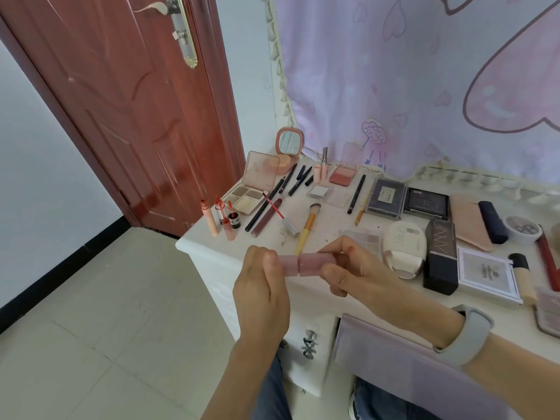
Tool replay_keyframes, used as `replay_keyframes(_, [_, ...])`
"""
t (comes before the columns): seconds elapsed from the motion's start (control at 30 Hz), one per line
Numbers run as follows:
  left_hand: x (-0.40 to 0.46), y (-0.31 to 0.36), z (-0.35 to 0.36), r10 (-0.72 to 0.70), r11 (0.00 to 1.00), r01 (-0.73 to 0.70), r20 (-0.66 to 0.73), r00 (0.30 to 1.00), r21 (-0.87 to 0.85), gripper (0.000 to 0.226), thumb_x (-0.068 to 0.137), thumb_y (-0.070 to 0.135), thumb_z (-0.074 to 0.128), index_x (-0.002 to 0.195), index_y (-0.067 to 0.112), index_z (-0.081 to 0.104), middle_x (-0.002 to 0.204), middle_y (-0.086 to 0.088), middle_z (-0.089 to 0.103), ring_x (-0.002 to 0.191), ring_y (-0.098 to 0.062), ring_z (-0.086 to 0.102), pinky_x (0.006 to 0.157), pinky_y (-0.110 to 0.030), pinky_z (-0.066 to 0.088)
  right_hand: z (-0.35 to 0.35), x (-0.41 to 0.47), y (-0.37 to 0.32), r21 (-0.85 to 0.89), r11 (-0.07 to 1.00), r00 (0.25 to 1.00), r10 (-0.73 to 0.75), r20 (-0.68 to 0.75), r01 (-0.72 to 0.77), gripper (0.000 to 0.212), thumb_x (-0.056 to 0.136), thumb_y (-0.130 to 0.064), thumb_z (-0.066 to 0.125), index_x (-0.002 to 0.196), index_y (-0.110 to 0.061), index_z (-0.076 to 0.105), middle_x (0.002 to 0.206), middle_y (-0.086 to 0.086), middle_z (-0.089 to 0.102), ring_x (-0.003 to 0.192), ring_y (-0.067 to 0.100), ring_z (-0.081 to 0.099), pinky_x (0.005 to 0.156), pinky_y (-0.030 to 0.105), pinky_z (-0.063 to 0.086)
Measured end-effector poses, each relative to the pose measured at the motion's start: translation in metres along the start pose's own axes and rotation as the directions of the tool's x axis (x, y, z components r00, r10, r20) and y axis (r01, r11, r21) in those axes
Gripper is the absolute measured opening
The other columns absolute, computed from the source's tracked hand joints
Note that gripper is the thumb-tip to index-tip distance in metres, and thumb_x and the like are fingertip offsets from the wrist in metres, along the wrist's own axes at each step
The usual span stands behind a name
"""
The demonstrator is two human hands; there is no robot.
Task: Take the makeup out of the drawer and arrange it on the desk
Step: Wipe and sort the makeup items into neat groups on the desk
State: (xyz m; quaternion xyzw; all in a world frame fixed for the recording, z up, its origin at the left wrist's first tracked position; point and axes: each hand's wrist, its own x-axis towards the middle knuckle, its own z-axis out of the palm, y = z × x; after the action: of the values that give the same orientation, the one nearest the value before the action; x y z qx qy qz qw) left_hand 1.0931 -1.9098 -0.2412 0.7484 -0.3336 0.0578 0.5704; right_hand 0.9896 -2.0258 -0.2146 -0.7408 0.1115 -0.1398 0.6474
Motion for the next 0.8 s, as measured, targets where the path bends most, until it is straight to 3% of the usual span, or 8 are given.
replay_keyframes(0.1, [0.005,0.005,-0.003,-0.039,0.995,0.049,0.115,0.993,-0.089,0.036,0.083,0.057,0.024,0.087,0.033,0.051,0.086,0.007,0.061,0.075,-0.006,0.056,0.063,-0.027,0.047,-0.006,0.004,0.000,0.007,0.999,0.997,0.049,-0.054,-0.048,0.017,0.090,-0.027,0.048,0.095,-0.011,0.048,0.056,-0.012,0.048,0.055,0.010,0.034,0.054,0.026,0.031])
replay_keyframes(0.2, [0.009,0.011,-0.008,0.126,0.985,-0.096,0.220,0.967,-0.142,0.034,0.082,0.036,0.057,0.114,0.040,0.044,0.113,0.019,0.050,0.095,0.002,0.054,0.074,-0.010,0.045,-0.008,0.007,0.001,0.090,0.991,0.988,0.108,-0.106,-0.098,0.013,0.094,-0.022,0.046,0.090,-0.009,0.049,0.061,0.000,0.049,0.052,0.009,0.035,0.052,0.023,0.032])
replay_keyframes(0.27, [0.010,0.007,-0.008,0.201,0.977,-0.177,0.244,0.949,-0.117,0.039,0.082,0.020,0.063,0.112,0.040,0.048,0.106,0.017,0.055,0.092,0.003,0.055,0.074,-0.007,0.043,-0.009,0.007,0.002,0.151,0.981,0.982,0.139,-0.124,-0.120,0.016,0.094,-0.022,0.046,0.088,-0.007,0.049,0.063,0.012,0.050,0.052,0.010,0.034,0.050,0.021,0.031])
replay_keyframes(0.33, [0.012,0.007,-0.008,0.100,0.992,-0.077,0.240,0.966,-0.103,0.033,0.087,0.017,0.062,0.102,0.044,0.051,0.083,0.014,0.062,0.078,0.002,0.057,0.066,-0.008,0.042,-0.010,0.007,0.003,0.156,0.978,0.979,0.156,-0.133,-0.135,0.019,0.094,-0.022,0.046,0.091,-0.004,0.051,0.063,0.020,0.050,0.052,0.010,0.034,0.050,0.021,0.031])
replay_keyframes(0.4, [0.014,0.005,-0.007,-0.014,0.993,0.038,0.211,0.977,-0.109,0.025,0.088,0.022,0.058,0.095,0.045,0.051,0.069,0.007,0.061,0.061,-0.002,0.055,0.057,-0.013,0.042,-0.009,0.006,0.004,0.112,0.983,0.979,0.159,-0.126,-0.146,0.017,0.094,-0.020,0.046,0.091,-0.006,0.053,0.053,0.001,0.050,0.050,0.008,0.035,0.050,0.020,0.032])
replay_keyframes(0.57, [0.011,0.005,-0.015,0.153,0.980,-0.100,0.325,0.933,-0.174,0.045,0.076,0.023,0.071,0.113,0.040,0.052,0.105,0.021,0.056,0.088,-0.001,0.057,0.071,-0.009,0.044,-0.009,0.009,0.003,0.133,0.978,0.965,0.183,-0.189,-0.159,0.020,0.095,-0.022,0.045,0.087,-0.005,0.053,0.050,-0.004,0.048,0.045,0.008,0.036,0.046,0.020,0.032])
replay_keyframes(0.67, [0.007,0.001,-0.014,0.239,0.971,-0.228,0.293,0.926,-0.071,0.034,0.080,0.011,0.068,0.104,0.033,0.058,0.099,0.016,0.057,0.083,0.003,0.054,0.071,-0.007,0.042,-0.008,0.012,0.001,0.214,0.959,0.959,0.224,-0.175,-0.185,0.022,0.096,-0.023,0.045,0.081,-0.008,0.052,0.048,-0.001,0.050,0.044,0.010,0.036,0.044,0.019,0.032])
replay_keyframes(0.8, [0.006,-0.001,-0.017,-0.017,0.985,0.065,0.291,0.957,-0.157,0.018,0.093,0.022,0.049,0.090,0.037,0.059,0.066,0.015,0.063,0.059,-0.001,0.057,0.058,-0.010,0.043,-0.006,0.009,0.004,0.180,0.971,0.974,0.184,-0.130,-0.159,0.016,0.095,-0.019,0.047,0.087,-0.007,0.053,0.054,-0.001,0.058,0.050,0.012,0.045,0.048,0.020,0.039])
